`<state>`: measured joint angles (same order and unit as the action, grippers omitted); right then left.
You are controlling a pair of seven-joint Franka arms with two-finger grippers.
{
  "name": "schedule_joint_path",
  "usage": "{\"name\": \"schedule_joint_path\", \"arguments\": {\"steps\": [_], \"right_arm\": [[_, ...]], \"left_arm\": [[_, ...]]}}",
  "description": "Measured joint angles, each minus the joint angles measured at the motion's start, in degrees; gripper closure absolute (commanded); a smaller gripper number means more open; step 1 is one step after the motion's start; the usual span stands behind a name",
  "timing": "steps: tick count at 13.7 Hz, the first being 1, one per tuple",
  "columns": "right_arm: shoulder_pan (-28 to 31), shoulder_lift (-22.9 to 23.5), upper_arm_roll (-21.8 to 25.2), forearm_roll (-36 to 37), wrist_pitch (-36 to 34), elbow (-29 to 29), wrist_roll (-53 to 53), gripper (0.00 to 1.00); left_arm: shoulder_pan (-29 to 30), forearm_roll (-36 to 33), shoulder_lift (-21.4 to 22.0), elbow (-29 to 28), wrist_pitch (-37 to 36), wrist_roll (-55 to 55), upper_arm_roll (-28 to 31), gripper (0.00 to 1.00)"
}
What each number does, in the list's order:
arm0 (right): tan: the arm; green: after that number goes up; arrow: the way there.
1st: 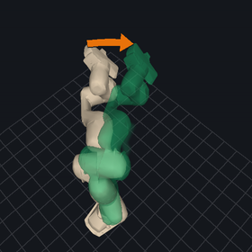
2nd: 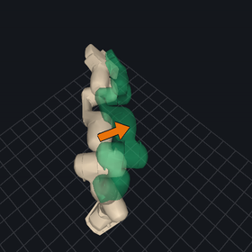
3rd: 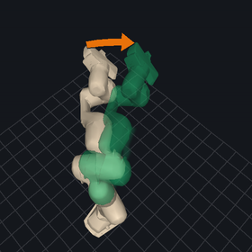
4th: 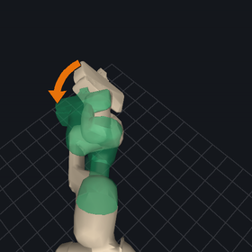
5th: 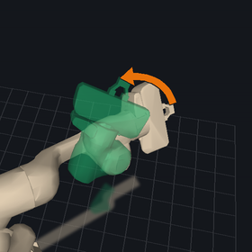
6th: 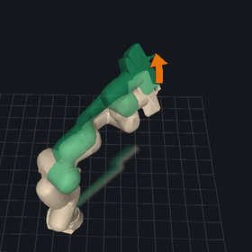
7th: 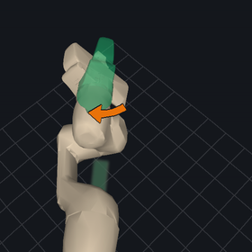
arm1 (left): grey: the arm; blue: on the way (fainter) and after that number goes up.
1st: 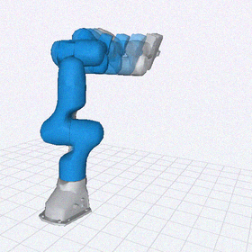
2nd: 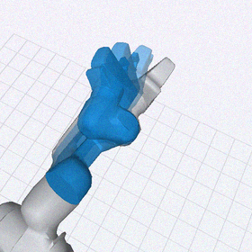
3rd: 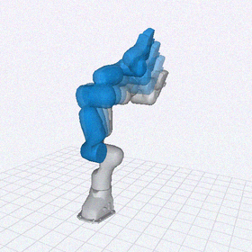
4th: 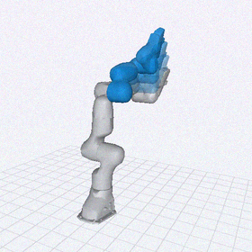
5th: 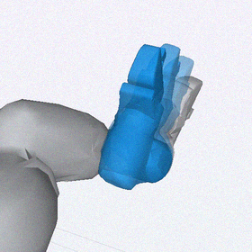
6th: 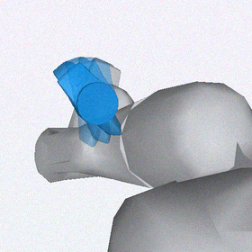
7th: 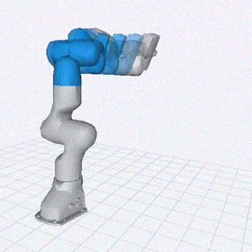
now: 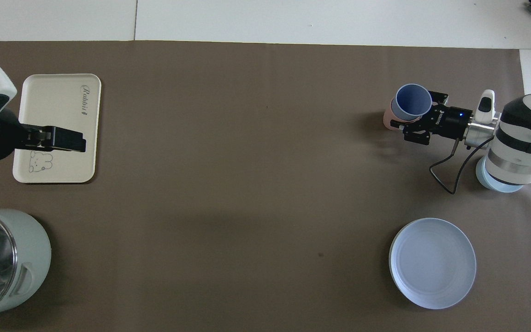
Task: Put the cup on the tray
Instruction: 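Lift the cups with the right gripper while the left gripper reaches over, then grasp the blue cup inside the pink cup with the left gripper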
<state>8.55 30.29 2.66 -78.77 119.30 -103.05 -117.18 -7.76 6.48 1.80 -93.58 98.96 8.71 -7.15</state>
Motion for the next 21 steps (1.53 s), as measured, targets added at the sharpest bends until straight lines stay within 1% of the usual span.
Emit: {"name": "schedule_joint_path", "arguments": {"steps": [1,3,5,7,9,10,12,15,19,21], "right_arm": [[0.0,-0.1,0.0,0.0,0.0,0.3,0.8,1.00],[-0.7,-1.3,0.0,0.1,0.0,1.2,2.8,1.00],[-2.4,-4.3,0.0,2.6,0.2,1.8,7.5,1.00],[-5.0,-8.5,-0.1,7.7,0.6,2.0,15.5,1.00],[-8.0,-12.3,-0.1,11.5,1.7,2.0,23.2,1.00],[-9.3,-13.8,-0.1,13.7,2.9,2.0,26.7,1.00],[-12.1,-15.6,-0.1,17.4,5.4,1.8,32.6,1.00],[-17.2,-15.8,-0.2,24.2,10.9,1.5,41.1,1.00],[-24.5,-15.8,-0.3,30.2,19.0,0.7,50.1,1.00],[-26.8,-15.9,-0.3,33.8,20.6,0.3,53.0,1.00]], "left_arm": [[-2.8,0.0,-2.0,1.6,0.9,3.5,-0.1,0.13],[-8.1,0.0,-7.4,6.4,2.9,10.8,-0.2,0.15],[-12.7,-0.2,-14.0,12.5,5.0,17.3,-0.1,0.16],[-15.5,-0.4,-20.0,18.9,6.4,21.9,0.2,0.16],[-16.0,-0.4,-23.5,23.5,6.6,23.2,0.4,0.17],[-16.0,-0.4,-24.3,24.8,6.6,23.4,0.6,0.20],[-16.3,-0.3,-24.7,26.2,7.2,23.7,0.4,0.21],[-19.0,-0.3,-25.4,26.9,9.2,26.5,0.2,0.27],[-22.4,0.3,-27.5,28.0,16.8,32.7,-0.1,0.37],[-22.9,0.4,-28.7,28.0,18.6,34.8,-0.2,0.42]]}}
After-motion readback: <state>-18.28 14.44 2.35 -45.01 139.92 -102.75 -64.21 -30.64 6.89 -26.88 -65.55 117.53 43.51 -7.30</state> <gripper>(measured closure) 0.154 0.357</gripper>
